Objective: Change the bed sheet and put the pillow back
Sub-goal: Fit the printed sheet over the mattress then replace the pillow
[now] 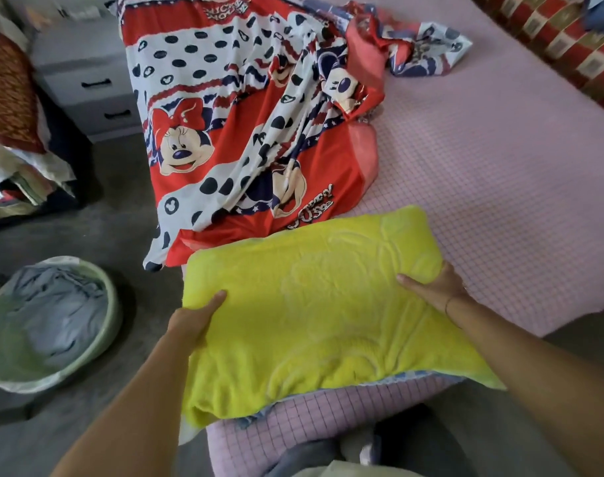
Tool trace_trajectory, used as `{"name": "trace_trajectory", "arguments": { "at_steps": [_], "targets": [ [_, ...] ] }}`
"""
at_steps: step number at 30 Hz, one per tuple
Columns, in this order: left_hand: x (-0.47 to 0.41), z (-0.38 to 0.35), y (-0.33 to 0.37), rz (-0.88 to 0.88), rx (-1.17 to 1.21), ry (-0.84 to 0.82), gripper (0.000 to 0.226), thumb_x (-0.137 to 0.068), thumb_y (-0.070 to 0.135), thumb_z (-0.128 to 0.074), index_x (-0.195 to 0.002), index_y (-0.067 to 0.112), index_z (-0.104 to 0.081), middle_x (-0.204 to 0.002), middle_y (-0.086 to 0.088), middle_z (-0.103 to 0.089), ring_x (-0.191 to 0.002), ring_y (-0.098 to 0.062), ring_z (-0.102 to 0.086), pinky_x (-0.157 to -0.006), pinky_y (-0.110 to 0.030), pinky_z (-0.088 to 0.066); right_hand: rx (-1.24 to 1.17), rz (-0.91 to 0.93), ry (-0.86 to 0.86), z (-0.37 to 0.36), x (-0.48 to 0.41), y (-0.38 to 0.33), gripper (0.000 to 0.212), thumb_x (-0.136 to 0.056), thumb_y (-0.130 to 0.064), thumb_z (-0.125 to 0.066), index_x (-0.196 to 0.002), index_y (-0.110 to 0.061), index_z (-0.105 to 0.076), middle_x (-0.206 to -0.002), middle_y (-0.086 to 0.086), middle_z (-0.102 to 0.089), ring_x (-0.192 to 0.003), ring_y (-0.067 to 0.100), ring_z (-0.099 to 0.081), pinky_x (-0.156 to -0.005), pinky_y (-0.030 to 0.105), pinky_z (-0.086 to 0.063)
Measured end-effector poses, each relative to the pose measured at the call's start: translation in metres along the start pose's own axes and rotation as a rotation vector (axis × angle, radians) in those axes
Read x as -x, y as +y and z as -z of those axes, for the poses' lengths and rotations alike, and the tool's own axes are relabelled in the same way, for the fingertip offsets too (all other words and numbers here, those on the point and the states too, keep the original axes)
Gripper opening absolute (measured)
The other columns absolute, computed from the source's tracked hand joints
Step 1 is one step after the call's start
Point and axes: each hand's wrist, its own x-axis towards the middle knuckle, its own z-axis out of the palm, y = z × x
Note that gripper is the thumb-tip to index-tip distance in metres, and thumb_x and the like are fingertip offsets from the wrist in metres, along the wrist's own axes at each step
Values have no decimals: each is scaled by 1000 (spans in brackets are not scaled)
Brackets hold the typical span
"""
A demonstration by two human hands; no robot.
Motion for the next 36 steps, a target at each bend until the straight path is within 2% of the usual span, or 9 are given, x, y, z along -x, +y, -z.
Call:
{"name": "trace_trajectory", "arguments": {
  "at_steps": [3, 6, 9, 16, 20, 23, 28, 32, 36],
  "targets": [
    [18, -3, 7, -27, -38, 72, 94, -68, 61, -77, -130, -3, -47, -117, -14, -57, -100, -34, -58, -79, -40, -47, 52, -16, 32, 2, 1, -4, 122, -43, -75, -79, -135, -7, -37, -133, 17, -52, -119, 37, -53, -100, 51, -44],
    [39, -9, 8, -78, -26, 120, 75, -74, 54, -76, -120, 1, -50, -101, -10, -54, -84, -27, -52, -72, -39, -44, 37, -22, 59, 2, -1, 0, 114, -47, -70, -81, -131, -4, -42, -129, 17, -54, -117, 37, -55, -98, 51, -45],
    [62, -11, 14, -148, 25, 132, 60, -76, 47, -77, -113, 5, -55, -98, -8, -58, -83, -26, -54, -71, -37, -44, -42, -3, 28, 5, -1, 4, 99, -50, -65, -83, -122, -7, -51, -118, 15, -62, -106, 34, -61, -91, 46, -50],
    [123, -10, 52, -297, 373, -47, 28, -74, 26, -83, -92, 17, -64, -90, 0, -68, -78, -17, -65, -69, -31, -51, -245, 169, -117, 35, 12, -5, 48, -71, -34, -83, -107, -7, -66, -103, 14, -70, -86, 24, -64, -78, 30, -49],
    [158, -18, 99, -362, 413, -136, 26, -74, 24, -82, -89, 19, -61, -89, -3, -68, -78, -21, -66, -65, -32, -52, -410, 244, -146, 70, 15, -24, 27, -73, -26, -83, -93, -15, -69, -96, 11, -73, -85, 24, -69, -82, 37, -56],
    [181, -34, 132, -380, 440, -172, 31, -72, 28, -83, -92, 19, -61, -94, -7, -68, -81, -24, -65, -72, -37, -52, -481, 287, -118, 106, 4, -29, 27, -73, -24, -83, -95, -15, -70, -96, 9, -73, -87, 26, -70, -86, 41, -56],
    [214, -96, 190, -410, 519, -262, 32, -75, 18, -81, -102, 10, -66, -89, -9, -71, -73, -22, -68, -55, -29, -50, -510, 314, 8, 196, -45, -14, 51, -63, -30, -88, -105, -8, -68, -96, 10, -72, -82, 22, -68, -80, 33, -54],
    [244, -184, 242, -439, 533, -317, 28, -77, 18, -80, -98, 11, -63, -97, -11, -69, -72, -21, -65, -55, -29, -50, -504, 333, 78, 277, -105, 15, 36, -73, -17, -82, -105, -6, -68, -93, 11, -70, -65, 8, -64, -65, 22, -53],
    [271, -292, 288, -433, 539, -364, 16, -79, 15, -77, -90, 12, -66, -90, -10, -72, -58, -16, -70, -45, -25, -53, -485, 309, 97, 353, -185, 59, 35, -73, -19, -83, -103, -7, -67, -96, 11, -69, -80, 19, -64, -77, 28, -49]
  ]
}}
